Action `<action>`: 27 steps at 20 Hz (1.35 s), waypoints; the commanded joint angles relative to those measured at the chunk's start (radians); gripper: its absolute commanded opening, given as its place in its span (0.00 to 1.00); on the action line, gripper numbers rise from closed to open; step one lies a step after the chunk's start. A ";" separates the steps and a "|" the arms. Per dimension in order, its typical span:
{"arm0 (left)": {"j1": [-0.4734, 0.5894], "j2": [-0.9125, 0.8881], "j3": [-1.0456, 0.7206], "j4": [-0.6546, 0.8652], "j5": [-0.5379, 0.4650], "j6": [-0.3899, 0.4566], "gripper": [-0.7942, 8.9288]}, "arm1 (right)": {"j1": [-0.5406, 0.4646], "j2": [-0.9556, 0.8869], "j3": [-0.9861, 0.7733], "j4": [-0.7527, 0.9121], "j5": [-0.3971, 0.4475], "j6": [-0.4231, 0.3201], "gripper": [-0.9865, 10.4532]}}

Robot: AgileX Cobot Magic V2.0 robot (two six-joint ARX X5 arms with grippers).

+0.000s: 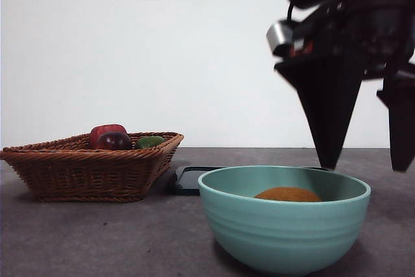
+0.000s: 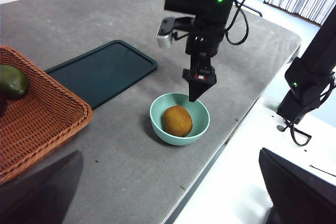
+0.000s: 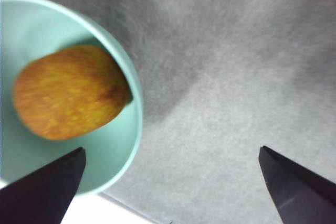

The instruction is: Pick up the wifruite, put it on the bowl, pick up the plate, put it on desk

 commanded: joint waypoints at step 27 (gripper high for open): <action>-0.011 0.001 0.009 0.012 -0.004 0.016 0.63 | -0.027 0.126 0.121 0.074 -0.073 0.071 0.09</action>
